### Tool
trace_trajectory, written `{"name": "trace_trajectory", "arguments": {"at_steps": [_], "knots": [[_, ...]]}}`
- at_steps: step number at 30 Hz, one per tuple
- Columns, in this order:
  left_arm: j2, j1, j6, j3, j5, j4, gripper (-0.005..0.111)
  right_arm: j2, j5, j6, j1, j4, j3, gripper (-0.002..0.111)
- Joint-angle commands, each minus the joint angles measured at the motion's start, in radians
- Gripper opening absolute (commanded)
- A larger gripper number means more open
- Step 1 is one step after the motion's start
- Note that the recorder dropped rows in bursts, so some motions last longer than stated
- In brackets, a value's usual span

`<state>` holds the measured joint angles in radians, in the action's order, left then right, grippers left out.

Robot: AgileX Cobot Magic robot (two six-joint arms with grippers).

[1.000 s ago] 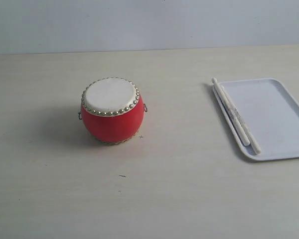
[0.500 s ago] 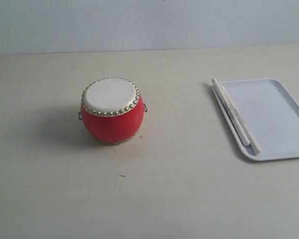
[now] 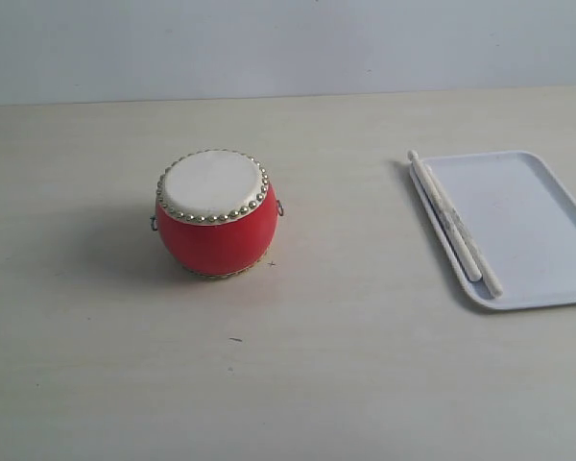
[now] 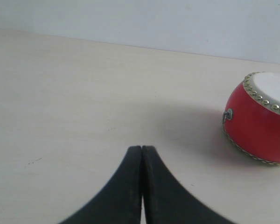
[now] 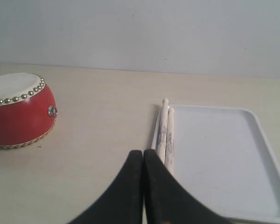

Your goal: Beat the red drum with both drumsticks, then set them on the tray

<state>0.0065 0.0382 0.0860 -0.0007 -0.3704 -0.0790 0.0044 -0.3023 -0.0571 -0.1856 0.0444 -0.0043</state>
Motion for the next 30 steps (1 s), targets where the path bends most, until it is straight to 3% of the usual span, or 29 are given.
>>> {"name": "trace_trajectory", "arguments": {"at_steps": [1, 4, 14, 30], "knots": [[-0.006, -0.001, -0.004, 0.001, 0.0, -0.001, 0.0, -0.004, -0.002, 0.008, 0.0, 0.007, 0.004, 0.0], [-0.006, -0.001, -0.004, 0.001, 0.0, -0.001, 0.0, -0.004, -0.002, 0.008, 0.003, 0.006, 0.004, 0.0], [-0.006, -0.001, -0.004, 0.001, 0.0, -0.001, 0.0, -0.004, -0.002, 0.004, 0.169, 0.006, 0.004, 0.0], [-0.006, -0.001, -0.004, 0.001, 0.0, -0.001, 0.0, -0.004, -0.002, 0.004, 0.169, 0.006, 0.004, 0.0]]}}
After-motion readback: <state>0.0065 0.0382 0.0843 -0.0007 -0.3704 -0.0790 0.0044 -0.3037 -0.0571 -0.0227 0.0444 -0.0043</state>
